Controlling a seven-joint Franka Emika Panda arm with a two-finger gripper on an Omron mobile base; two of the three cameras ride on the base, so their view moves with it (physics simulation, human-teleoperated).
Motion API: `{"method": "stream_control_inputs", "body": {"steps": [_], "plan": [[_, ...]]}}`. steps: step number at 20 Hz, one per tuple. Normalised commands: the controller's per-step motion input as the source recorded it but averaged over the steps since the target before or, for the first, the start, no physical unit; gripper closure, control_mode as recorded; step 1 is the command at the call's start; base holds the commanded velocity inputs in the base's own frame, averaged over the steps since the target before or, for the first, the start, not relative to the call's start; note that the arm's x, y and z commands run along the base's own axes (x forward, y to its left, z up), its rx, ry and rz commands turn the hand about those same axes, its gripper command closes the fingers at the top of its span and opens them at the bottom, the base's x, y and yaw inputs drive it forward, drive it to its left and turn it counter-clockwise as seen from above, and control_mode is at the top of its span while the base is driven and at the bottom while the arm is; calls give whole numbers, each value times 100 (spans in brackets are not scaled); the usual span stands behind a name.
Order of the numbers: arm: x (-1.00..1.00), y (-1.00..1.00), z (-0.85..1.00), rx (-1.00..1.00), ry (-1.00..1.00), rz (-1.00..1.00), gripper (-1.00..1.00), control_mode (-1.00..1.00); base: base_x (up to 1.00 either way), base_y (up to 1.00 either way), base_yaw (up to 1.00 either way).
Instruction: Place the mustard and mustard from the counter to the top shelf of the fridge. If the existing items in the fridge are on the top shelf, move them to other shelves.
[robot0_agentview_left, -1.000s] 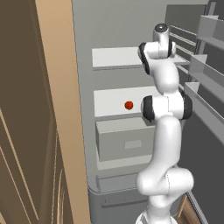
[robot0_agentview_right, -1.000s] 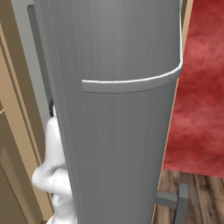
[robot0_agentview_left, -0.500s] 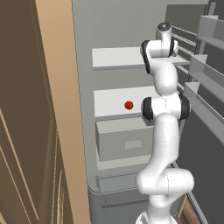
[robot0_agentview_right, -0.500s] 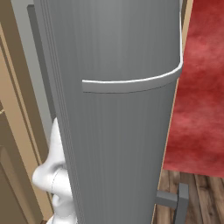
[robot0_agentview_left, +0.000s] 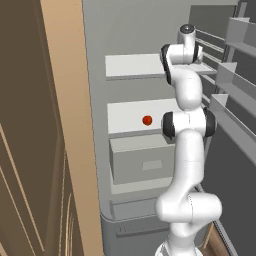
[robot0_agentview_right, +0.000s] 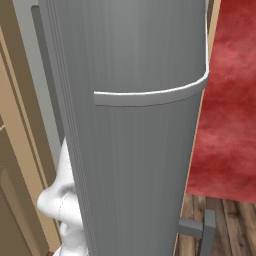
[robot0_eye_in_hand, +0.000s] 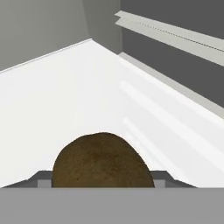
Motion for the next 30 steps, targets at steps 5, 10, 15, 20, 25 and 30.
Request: {"method": "stream_control_inputs", "body": {"steps": [5, 10, 15, 20, 25, 30], "plan": [[-5, 43, -31, -12, -20, 0, 100, -100, 0, 0, 0], [-27, 51, -9, -15, -25, 0, 100, -100, 0, 0, 0], [-77, 41, 16, -10, -27, 4, 100, -100, 0, 0, 0], [-100, 37, 10, -11, -34, 13, 100, -100, 0, 0, 0], [-100, 38, 0, -9, -37, 20, 100, -100, 0, 0, 0], [-100, 36, 12, -1, -30, 20, 100, -100, 0, 0, 0]]}}
